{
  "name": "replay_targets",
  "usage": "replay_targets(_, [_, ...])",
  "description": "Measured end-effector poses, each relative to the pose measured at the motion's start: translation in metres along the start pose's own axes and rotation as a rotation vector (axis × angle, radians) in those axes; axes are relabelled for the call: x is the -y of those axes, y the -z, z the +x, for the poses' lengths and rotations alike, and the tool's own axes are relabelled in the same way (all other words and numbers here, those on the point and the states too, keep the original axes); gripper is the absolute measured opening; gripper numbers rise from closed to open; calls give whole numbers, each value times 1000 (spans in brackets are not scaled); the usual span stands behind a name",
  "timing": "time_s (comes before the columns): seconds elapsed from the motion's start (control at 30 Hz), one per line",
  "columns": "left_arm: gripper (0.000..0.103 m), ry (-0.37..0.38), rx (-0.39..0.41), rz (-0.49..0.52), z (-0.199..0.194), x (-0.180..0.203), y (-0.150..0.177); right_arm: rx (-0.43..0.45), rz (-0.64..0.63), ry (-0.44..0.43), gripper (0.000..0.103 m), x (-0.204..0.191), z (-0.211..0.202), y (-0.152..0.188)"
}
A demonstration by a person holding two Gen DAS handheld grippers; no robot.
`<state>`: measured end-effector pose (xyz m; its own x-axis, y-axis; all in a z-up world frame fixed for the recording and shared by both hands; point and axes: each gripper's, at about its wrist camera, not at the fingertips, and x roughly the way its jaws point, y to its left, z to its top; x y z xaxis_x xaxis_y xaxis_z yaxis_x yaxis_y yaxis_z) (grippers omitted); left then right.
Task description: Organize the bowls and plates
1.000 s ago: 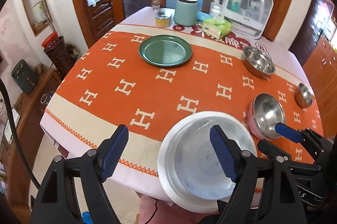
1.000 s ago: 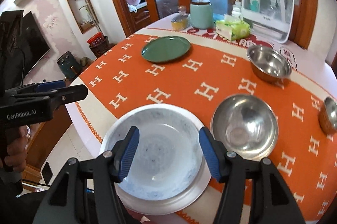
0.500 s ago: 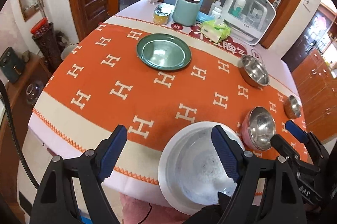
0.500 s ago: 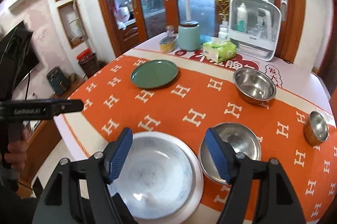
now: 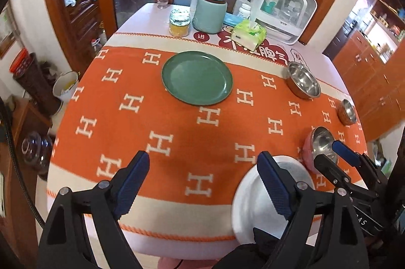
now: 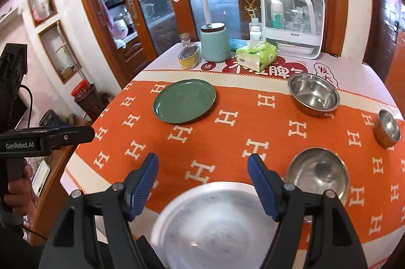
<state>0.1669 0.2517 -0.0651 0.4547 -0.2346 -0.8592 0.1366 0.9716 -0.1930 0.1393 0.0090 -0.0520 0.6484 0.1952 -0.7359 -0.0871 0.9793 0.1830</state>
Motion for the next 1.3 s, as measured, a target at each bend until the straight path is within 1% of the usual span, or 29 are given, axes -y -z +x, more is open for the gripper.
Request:
replay_targets(0.2, [86,17,-24,64,12,-25,-24,10,106,16,73,-14,18,-6])
replay_targets(0.33, [86,23,-35,99,22,-42,-45,18,210,17,73,-15,32,-12])
replay_targets(0.5, [86,21,-35,154,34,-57,-74,9,361,18,73,-9,52,-18])
replay_targets(0.6, [86,28,-40,196,43,-64,-92,-8,441,0,73,-2,64,-22])
replay_targets(0.77, [86,34,-64,238,65,-70,-119,-20,546,-2,73,8,83,-31])
replay_targets(0.9, [86,35,-79,256,83,-76,-136,-33,583,6,73,11,100,-40])
replay_targets(1.0, [86,42,-101,248,100,-81,-147,-44,595,17,73,11,112,-46])
replay_targets(1.23, [86,52,-179,227,150,-92,-156,-101,608,22,73,6,140,-50])
replay_targets(1.3, [86,69,-195,217,163,-93,-156,-120,607,17,73,5,149,-51])
